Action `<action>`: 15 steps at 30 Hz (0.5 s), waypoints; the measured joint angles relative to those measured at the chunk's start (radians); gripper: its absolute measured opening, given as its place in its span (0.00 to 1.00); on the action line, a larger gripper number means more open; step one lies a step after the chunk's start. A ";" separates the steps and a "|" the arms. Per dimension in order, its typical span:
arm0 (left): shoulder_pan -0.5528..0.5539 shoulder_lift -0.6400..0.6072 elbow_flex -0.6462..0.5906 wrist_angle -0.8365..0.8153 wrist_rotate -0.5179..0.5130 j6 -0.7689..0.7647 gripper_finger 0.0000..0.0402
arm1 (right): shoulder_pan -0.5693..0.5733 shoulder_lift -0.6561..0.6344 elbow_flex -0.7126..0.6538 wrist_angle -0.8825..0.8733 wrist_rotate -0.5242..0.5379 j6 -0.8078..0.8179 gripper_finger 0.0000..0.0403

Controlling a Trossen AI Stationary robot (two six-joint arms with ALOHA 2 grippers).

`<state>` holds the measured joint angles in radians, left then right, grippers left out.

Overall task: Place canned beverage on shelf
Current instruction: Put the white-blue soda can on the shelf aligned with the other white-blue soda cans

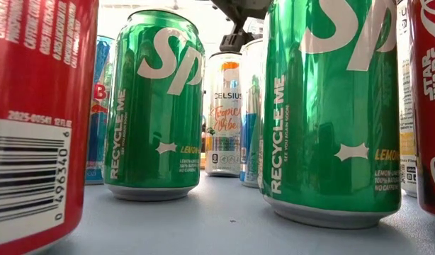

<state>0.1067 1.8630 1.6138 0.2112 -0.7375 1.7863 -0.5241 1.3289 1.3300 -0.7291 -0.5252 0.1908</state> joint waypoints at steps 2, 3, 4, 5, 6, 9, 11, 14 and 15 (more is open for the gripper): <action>0.004 -0.018 0.000 -0.031 0.003 -0.064 0.73 | -0.002 0.000 0.000 0.022 -0.006 0.010 0.41; 0.006 -0.029 0.000 -0.047 0.006 -0.110 0.73 | -0.004 -0.002 0.000 0.029 -0.011 0.010 0.41; 0.009 -0.041 0.000 -0.062 0.012 -0.158 0.73 | -0.010 -0.006 0.000 0.036 -0.013 0.005 0.41; 0.013 -0.054 0.000 -0.084 0.026 -0.202 0.73 | -0.018 -0.011 0.000 0.043 -0.013 0.000 0.41; 0.017 -0.071 0.000 -0.112 0.050 -0.251 0.73 | -0.025 -0.015 0.000 0.047 -0.018 -0.008 0.40; 0.030 -0.124 0.000 -0.203 0.142 -0.422 0.73 | -0.030 -0.027 0.000 0.088 -0.031 -0.029 0.40; 0.039 -0.149 0.000 -0.225 0.174 -0.538 0.72 | -0.034 -0.036 0.000 0.119 -0.025 -0.057 0.40; 0.064 -0.183 0.002 -0.270 0.238 -0.687 0.72 | -0.040 -0.038 0.000 0.139 -0.023 -0.055 0.40; 0.077 -0.193 0.002 -0.289 0.271 -0.745 0.72 | -0.041 -0.037 0.000 0.140 -0.017 -0.054 0.40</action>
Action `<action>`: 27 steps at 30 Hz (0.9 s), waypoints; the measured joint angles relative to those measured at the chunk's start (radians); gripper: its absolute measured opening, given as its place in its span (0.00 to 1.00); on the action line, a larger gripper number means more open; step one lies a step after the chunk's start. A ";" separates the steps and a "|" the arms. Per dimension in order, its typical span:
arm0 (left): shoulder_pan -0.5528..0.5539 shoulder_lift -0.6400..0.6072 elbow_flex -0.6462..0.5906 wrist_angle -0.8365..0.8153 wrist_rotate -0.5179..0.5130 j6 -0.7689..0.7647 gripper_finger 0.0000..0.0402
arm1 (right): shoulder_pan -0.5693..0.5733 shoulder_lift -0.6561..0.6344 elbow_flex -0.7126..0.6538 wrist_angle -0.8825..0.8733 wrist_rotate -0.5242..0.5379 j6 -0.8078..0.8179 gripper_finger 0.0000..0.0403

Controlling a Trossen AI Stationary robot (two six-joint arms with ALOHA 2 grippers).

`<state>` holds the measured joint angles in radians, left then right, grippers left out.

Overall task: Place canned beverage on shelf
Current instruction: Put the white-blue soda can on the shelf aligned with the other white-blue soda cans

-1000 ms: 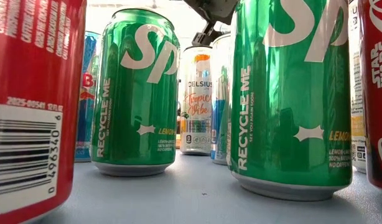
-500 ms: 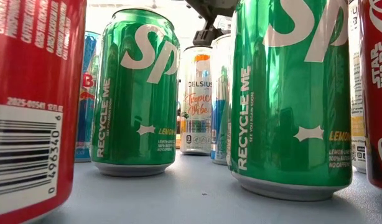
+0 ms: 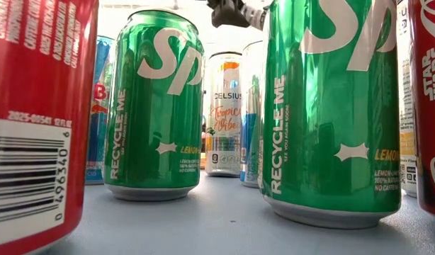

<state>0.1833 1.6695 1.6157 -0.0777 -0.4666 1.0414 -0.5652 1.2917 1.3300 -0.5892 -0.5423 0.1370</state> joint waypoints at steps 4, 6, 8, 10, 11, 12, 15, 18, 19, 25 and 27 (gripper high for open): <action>0.060 -0.046 0.000 -0.072 0.197 -0.208 0.72 | 0.001 0.001 0.000 0.002 0.006 -0.018 0.40; 0.105 -0.080 0.002 -0.100 0.384 -0.326 0.72 | 0.009 0.003 -0.001 0.002 0.006 -0.032 0.40; 0.159 -0.106 0.003 -0.134 0.566 -0.431 0.72 | 0.015 0.005 -0.003 0.010 0.004 -0.035 0.40; 0.216 -0.118 0.002 -0.170 0.724 -0.501 0.72 | 0.016 0.002 -0.003 0.036 -0.025 -0.036 0.40; 0.246 -0.120 0.001 -0.186 0.805 -0.531 0.72 | 0.014 -0.002 -0.003 0.047 -0.049 -0.036 0.40; 0.274 -0.122 0.000 -0.197 0.886 -0.554 0.72 | 0.014 -0.005 -0.003 0.056 -0.070 -0.036 0.40; 0.332 -0.127 0.000 -0.206 1.040 -0.594 0.72 | 0.014 -0.006 -0.002 0.081 -0.139 -0.033 0.40; 0.351 -0.126 0.000 -0.209 1.010 -0.591 0.72 | 0.023 -0.006 -0.002 0.069 -0.180 -0.024 0.40; 0.351 -0.125 0.000 -0.211 1.008 -0.575 0.72 | 0.034 -0.002 -0.002 0.076 -0.183 -0.024 0.40; 0.312 -0.125 0.000 -0.235 1.008 -0.507 0.73 | 0.077 0.008 -0.002 0.110 -0.178 -0.013 0.40; 0.289 -0.124 0.000 -0.265 0.956 -0.453 0.73 | 0.087 0.005 0.000 0.113 -0.158 -0.007 0.40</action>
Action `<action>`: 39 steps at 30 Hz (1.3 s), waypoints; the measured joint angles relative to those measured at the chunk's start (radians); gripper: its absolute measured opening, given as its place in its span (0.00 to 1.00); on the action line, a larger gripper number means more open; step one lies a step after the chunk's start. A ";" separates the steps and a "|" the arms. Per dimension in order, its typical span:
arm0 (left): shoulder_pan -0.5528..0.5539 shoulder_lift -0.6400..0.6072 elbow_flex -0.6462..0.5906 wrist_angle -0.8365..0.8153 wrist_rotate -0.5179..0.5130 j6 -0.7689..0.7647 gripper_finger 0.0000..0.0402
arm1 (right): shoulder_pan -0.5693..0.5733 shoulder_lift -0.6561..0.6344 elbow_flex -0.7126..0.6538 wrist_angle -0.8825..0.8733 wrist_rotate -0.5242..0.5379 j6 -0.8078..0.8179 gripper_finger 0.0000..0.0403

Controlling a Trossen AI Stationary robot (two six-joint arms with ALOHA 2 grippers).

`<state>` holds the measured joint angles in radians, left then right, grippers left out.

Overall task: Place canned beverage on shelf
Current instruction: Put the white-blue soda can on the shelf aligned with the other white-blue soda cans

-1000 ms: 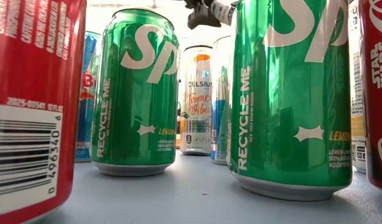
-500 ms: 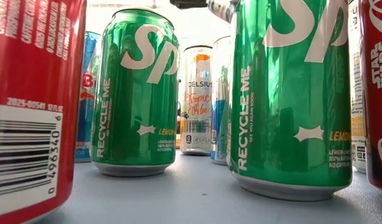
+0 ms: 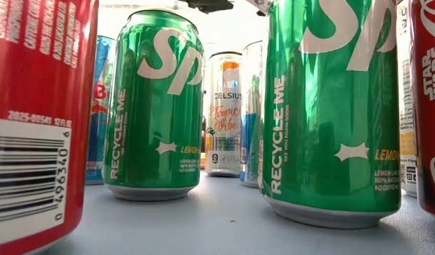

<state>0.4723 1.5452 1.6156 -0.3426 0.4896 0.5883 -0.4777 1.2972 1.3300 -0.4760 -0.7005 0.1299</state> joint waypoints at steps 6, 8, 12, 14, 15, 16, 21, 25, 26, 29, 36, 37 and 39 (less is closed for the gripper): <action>-0.053 0.000 -0.001 -0.067 -0.090 0.100 0.76 | 0.004 -0.002 0.000 -0.017 -0.001 0.035 0.40; -0.066 0.000 -0.001 -0.055 -0.081 0.113 0.77 | 0.016 -0.001 0.000 -0.018 -0.001 0.033 0.40; -0.069 0.000 -0.001 -0.037 -0.069 0.129 0.78 | 0.036 0.001 0.000 -0.022 -0.004 0.023 0.40; -0.060 0.001 -0.001 -0.029 -0.026 0.129 0.78 | 0.043 0.000 0.000 -0.021 -0.009 0.023 0.40; -0.056 0.006 -0.001 -0.022 0.002 0.133 0.78 | 0.046 0.000 0.000 -0.021 -0.009 0.023 0.40; -0.056 0.010 -0.001 -0.012 0.023 0.136 0.78 | 0.047 0.000 0.000 -0.022 -0.009 0.023 0.40; -0.057 0.026 -0.001 0.027 0.047 0.169 0.78 | 0.046 0.000 0.000 -0.051 -0.007 0.022 0.40; -0.056 0.027 -0.001 0.028 0.078 0.178 0.78 | 0.046 0.001 0.000 -0.055 0.001 0.020 0.40; -0.056 0.027 -0.001 0.032 0.079 0.184 0.78 | 0.046 0.001 0.000 -0.058 0.001 0.019 0.40; -0.056 0.027 -0.001 0.061 0.098 0.187 0.78 | 0.046 0.002 0.000 -0.081 0.000 0.003 0.40; -0.061 0.028 -0.002 0.053 0.135 0.221 0.78 | 0.075 0.066 0.000 -0.062 -0.014 0.008 0.40; -0.062 0.028 -0.002 0.051 0.136 0.222 0.78 | 0.079 0.075 0.000 -0.057 -0.019 0.008 0.40; -0.062 0.027 -0.002 0.029 0.144 0.226 0.78 | 0.082 0.086 0.000 -0.054 -0.031 0.013 0.40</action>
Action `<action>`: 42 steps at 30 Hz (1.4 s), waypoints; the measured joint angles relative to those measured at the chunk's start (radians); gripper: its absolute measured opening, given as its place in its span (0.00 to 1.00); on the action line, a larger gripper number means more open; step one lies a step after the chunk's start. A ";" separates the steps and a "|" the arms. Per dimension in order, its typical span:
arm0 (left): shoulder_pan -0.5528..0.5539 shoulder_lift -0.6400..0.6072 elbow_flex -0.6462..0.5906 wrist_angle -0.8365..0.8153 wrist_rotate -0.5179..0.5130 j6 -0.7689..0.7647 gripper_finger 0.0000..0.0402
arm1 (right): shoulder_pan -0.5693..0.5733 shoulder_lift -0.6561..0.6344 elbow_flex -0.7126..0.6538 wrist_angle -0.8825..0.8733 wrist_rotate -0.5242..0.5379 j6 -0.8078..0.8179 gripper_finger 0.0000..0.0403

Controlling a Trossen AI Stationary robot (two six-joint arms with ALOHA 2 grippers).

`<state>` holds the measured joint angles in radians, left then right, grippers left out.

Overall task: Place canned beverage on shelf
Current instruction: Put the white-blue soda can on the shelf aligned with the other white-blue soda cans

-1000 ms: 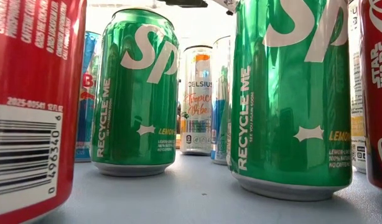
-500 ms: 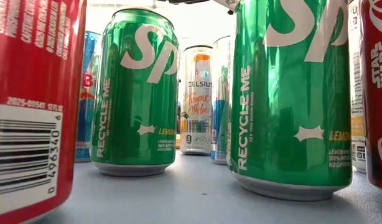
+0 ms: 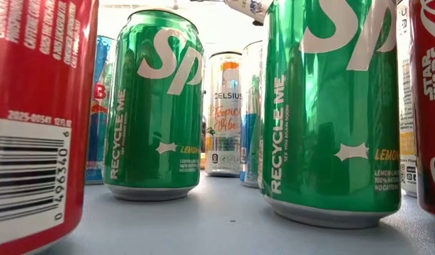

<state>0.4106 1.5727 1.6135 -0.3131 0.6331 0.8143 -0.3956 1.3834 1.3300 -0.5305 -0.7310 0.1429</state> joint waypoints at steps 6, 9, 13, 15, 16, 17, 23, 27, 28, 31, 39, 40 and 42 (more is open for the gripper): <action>-0.006 0.000 0.000 -0.059 0.008 0.090 0.78 | 0.007 0.012 0.000 0.010 -0.008 0.022 0.40; -0.009 0.000 0.000 -0.066 0.008 0.095 0.78 | 0.008 0.012 0.000 0.031 -0.013 0.041 0.40; -0.009 0.006 0.001 -0.070 0.035 0.108 0.78 | 0.017 0.012 0.000 0.062 -0.025 0.044 0.40; -0.012 0.016 0.002 -0.066 0.036 0.120 0.78 | 0.020 0.012 0.000 0.060 -0.028 0.045 0.40; -0.013 0.019 0.001 -0.073 0.037 0.120 0.78 | 0.022 0.012 0.000 0.058 -0.028 0.050 0.40; -0.013 0.020 0.000 -0.075 0.038 0.120 0.78 | 0.023 0.012 0.000 0.053 -0.028 0.052 0.40; -0.026 0.020 0.002 -0.067 0.061 0.151 0.78 | 0.023 0.013 0.000 0.045 -0.029 0.051 0.40; -0.026 0.021 0.002 -0.067 0.078 0.158 0.78 | 0.017 0.013 0.000 0.042 -0.029 0.051 0.40; -0.026 0.024 0.002 -0.066 0.083 0.165 0.77 | 0.015 0.013 0.000 0.042 -0.030 0.051 0.40; -0.032 0.032 0.002 -0.064 0.088 0.177 0.73 | 0.015 0.013 0.000 0.034 -0.031 0.048 0.40; -0.035 0.033 0.001 -0.046 0.087 0.183 0.61 | 0.015 0.013 -0.002 0.022 -0.031 0.037 0.41; -0.036 0.033 0.001 -0.047 0.087 0.183 0.61 | 0.015 0.013 -0.002 0.021 -0.031 0.039 0.42; -0.036 0.033 0.001 -0.049 0.087 0.182 0.62 | 0.015 0.013 -0.002 0.022 -0.031 0.047 0.45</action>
<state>0.3748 1.6058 1.6146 -0.3623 0.7200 0.9962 -0.3801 1.3960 1.3285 -0.5083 -0.7624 0.1901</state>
